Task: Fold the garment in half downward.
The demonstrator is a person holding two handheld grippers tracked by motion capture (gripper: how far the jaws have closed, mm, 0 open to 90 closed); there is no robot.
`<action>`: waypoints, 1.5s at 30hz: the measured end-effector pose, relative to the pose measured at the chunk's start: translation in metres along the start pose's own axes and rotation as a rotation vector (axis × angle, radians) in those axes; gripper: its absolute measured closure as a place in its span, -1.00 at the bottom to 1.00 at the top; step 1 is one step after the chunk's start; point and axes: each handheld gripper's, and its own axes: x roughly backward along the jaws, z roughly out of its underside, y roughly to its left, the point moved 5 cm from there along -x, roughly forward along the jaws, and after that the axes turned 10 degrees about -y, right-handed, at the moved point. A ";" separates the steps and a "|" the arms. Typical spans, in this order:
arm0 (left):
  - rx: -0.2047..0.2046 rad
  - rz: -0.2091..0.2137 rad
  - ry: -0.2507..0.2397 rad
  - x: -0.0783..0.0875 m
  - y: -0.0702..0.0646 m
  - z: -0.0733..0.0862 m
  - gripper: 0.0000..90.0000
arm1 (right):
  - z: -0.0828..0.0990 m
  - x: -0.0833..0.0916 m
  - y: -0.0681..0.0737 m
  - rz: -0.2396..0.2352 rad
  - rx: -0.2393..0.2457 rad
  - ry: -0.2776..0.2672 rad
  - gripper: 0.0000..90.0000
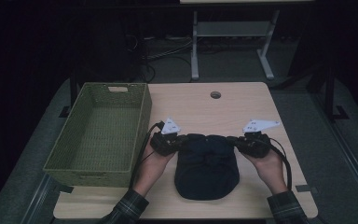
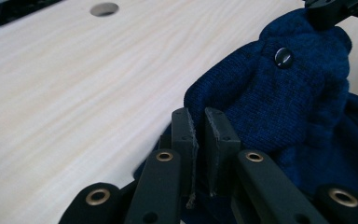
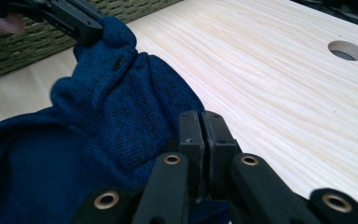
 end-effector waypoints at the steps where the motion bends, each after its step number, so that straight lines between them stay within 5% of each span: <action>1: 0.001 0.007 -0.001 0.001 -0.002 0.002 0.84 | 0.002 0.002 0.002 -0.005 -0.002 -0.004 0.94; 25: 0.012 0.090 0.069 0.018 -0.053 0.052 0.83 | 0.066 0.015 0.047 -0.056 -0.069 0.098 0.93; 33: -0.039 0.028 0.096 0.002 -0.037 0.046 0.85 | 0.064 -0.003 0.039 -0.039 -0.056 0.117 0.93; 41: -0.024 -0.031 0.089 -0.017 -0.008 0.036 0.85 | 0.051 -0.028 0.017 0.002 -0.031 0.095 0.93; 45: 0.018 -0.011 0.072 -0.014 -0.006 0.035 0.83 | 0.046 -0.032 0.011 0.012 -0.036 0.089 0.92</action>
